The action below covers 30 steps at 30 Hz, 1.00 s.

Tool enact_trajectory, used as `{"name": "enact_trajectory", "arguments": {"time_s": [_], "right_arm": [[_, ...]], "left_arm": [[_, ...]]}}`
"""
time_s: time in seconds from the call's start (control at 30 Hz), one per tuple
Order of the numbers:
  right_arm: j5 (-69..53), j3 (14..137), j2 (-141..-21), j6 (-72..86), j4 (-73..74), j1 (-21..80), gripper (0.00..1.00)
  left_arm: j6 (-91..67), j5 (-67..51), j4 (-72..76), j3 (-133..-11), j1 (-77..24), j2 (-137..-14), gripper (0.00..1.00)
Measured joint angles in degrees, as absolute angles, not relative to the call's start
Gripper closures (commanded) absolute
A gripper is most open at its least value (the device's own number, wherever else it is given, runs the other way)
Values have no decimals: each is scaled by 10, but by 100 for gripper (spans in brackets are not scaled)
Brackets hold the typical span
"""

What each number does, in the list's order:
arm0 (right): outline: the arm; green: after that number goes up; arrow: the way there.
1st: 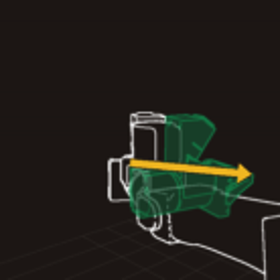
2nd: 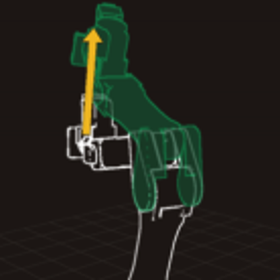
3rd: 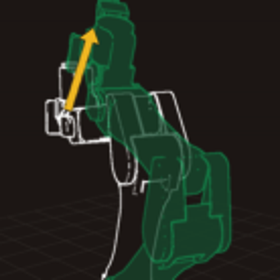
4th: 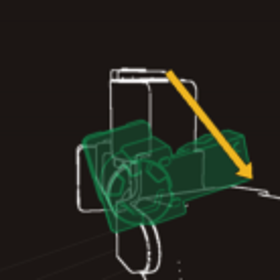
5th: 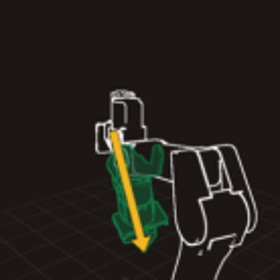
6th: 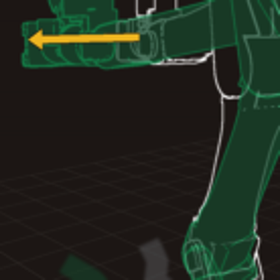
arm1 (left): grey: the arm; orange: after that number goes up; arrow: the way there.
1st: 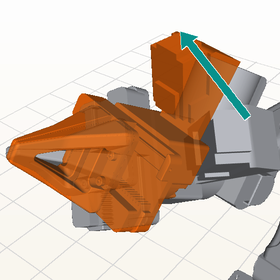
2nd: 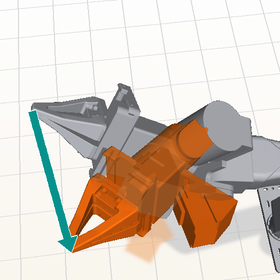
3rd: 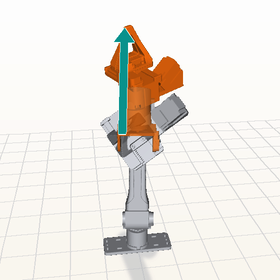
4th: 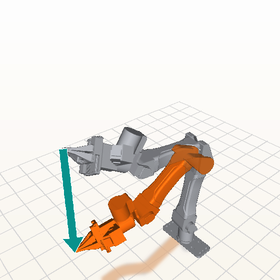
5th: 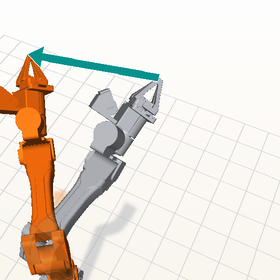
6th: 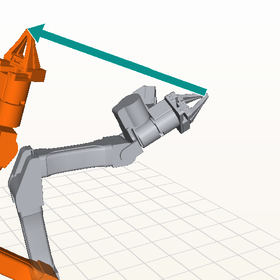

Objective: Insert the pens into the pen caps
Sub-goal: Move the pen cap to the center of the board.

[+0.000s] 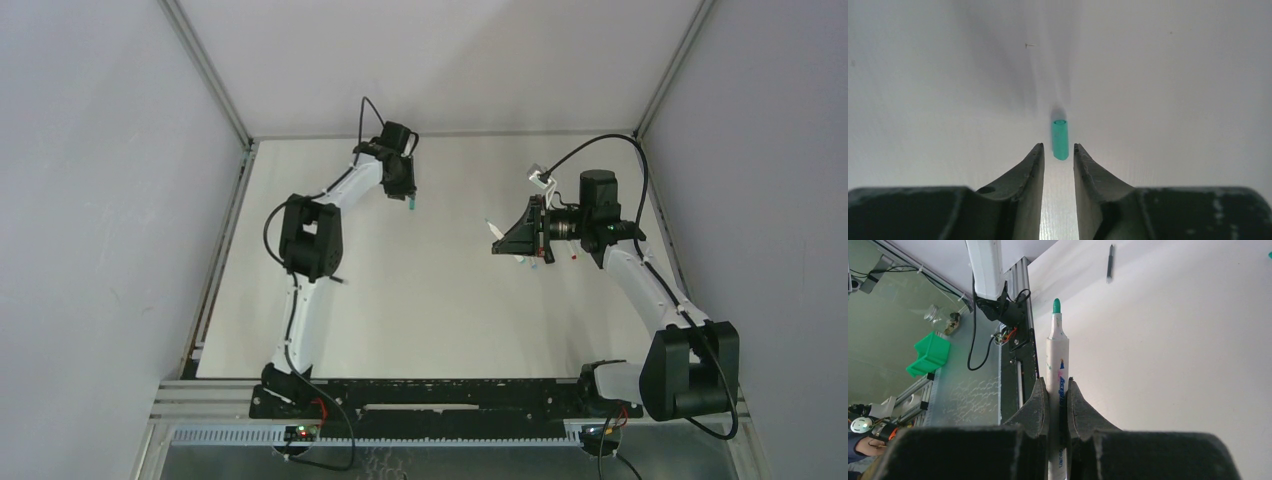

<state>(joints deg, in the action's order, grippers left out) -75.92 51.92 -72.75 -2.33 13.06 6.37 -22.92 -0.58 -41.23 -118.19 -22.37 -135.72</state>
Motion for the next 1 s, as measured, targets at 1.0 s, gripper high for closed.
{"name": "enact_trajectory", "arguments": {"time_s": [1.0], "right_arm": [[-760,519,-728,-23,131,57,100]], "left_arm": [[-173,41,-442,-939,-261,-1228,86]]}}
